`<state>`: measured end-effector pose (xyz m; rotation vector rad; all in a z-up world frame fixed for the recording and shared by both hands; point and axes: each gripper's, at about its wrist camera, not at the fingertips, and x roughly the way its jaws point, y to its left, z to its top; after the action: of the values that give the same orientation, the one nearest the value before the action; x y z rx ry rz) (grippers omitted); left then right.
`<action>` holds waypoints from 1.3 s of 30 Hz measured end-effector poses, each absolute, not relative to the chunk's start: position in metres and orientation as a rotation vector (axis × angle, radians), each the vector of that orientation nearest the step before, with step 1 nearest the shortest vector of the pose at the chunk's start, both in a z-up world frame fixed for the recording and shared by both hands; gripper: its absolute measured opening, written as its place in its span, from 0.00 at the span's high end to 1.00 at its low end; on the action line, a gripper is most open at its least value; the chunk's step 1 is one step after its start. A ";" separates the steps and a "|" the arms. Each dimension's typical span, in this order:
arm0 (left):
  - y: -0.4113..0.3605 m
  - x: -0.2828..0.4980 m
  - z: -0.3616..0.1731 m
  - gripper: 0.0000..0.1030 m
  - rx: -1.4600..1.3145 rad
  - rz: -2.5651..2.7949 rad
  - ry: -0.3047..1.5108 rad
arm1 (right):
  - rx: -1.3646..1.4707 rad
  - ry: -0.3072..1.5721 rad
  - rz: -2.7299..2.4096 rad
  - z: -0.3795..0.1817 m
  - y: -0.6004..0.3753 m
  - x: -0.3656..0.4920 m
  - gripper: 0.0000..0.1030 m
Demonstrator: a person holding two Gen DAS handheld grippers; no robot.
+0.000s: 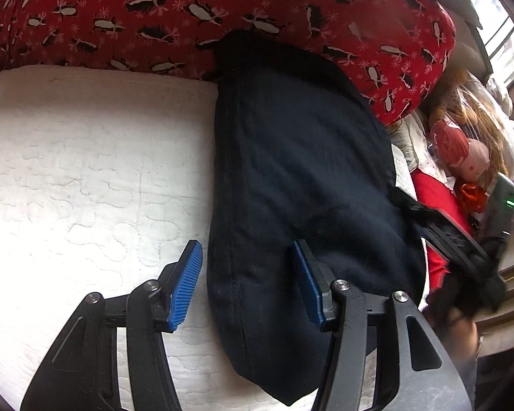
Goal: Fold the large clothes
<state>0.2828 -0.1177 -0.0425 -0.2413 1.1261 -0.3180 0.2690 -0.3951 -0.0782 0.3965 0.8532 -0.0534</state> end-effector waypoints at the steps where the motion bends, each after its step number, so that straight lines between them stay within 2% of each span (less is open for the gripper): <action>1: -0.118 0.282 -0.042 0.49 -0.244 -0.318 1.125 | 0.410 0.841 -0.058 -0.073 -0.398 0.262 0.38; 4: -0.120 0.280 -0.043 0.47 -0.234 -0.316 1.125 | 0.455 0.760 0.047 -0.055 -0.394 0.237 0.37; 5: -0.120 0.278 -0.043 0.46 -0.221 -0.313 1.126 | 0.441 0.754 0.076 -0.056 -0.389 0.228 0.34; 7: -0.122 0.277 -0.044 0.42 -0.203 -0.304 1.125 | 0.358 0.792 0.087 -0.069 -0.378 0.216 0.33; 9: -0.123 0.274 -0.045 0.42 -0.190 -0.306 1.139 | 0.209 0.888 0.031 -0.095 -0.365 0.214 0.31; 11: -0.122 0.273 -0.044 0.42 -0.184 -0.323 1.154 | 0.165 0.904 0.039 -0.109 -0.360 0.205 0.29; 14: -0.107 0.285 -0.044 0.42 -0.320 -0.399 1.194 | 0.263 0.887 0.043 -0.095 -0.377 0.204 0.28; 17: -0.089 0.309 -0.053 0.40 -0.529 -0.439 1.247 | 0.484 0.817 0.041 -0.079 -0.415 0.215 0.25; 20: -0.082 0.332 -0.068 0.39 -0.658 -0.457 1.285 | 0.554 0.840 0.089 -0.077 -0.423 0.244 0.24; 21: -0.082 0.338 -0.073 0.37 -0.692 -0.465 1.297 | 0.555 0.857 0.100 -0.080 -0.422 0.253 0.24; 22: -0.083 0.342 -0.077 0.31 -0.715 -0.470 1.311 | 0.555 0.876 0.104 -0.084 -0.421 0.259 0.23; 24: -0.087 0.351 -0.087 0.25 -0.759 -0.480 1.337 | 0.553 0.920 0.096 -0.099 -0.418 0.275 0.20; 26: -0.093 0.357 -0.096 0.24 -0.796 -0.489 1.360 | 0.580 0.948 0.116 -0.112 -0.416 0.284 0.09; 28: -0.098 0.358 -0.096 0.24 -0.803 -0.487 1.349 | 0.597 0.930 0.155 -0.115 -0.412 0.286 0.06; 29: -0.100 0.358 -0.093 0.24 -0.791 -0.486 1.328 | 0.596 0.927 0.188 -0.115 -0.408 0.285 0.09; 30: -0.101 0.357 -0.091 0.31 -0.778 -0.485 1.316 | 0.590 0.941 0.228 -0.116 -0.402 0.288 0.11; 31: -0.103 0.356 -0.088 0.41 -0.760 -0.478 1.305 | 0.580 0.951 0.254 -0.114 -0.395 0.291 0.21; 32: -0.105 0.354 -0.084 0.47 -0.724 -0.466 1.293 | 0.536 0.962 0.265 -0.110 -0.385 0.289 0.33; 33: -0.106 0.352 -0.080 0.58 -0.702 -0.463 1.282 | 0.496 0.959 0.255 -0.107 -0.380 0.288 0.38; 34: -0.106 0.352 -0.079 0.67 -0.692 -0.463 1.274 | 0.459 0.945 0.251 -0.103 -0.376 0.285 0.52; 35: -0.107 0.351 -0.074 0.70 -0.677 -0.464 1.261 | 0.428 0.921 0.250 -0.097 -0.372 0.281 0.64; 37: -0.108 0.346 -0.064 0.76 -0.641 -0.471 1.238 | 0.403 0.881 0.245 -0.085 -0.366 0.271 0.71; 39: -0.108 0.338 -0.053 0.77 -0.597 -0.471 1.212 | 0.369 0.861 0.225 -0.075 -0.356 0.265 0.73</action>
<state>0.3377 -0.1077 -0.0535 -0.5974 1.2118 -0.4707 0.2647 -0.3560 -0.0747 0.3691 0.8608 0.2249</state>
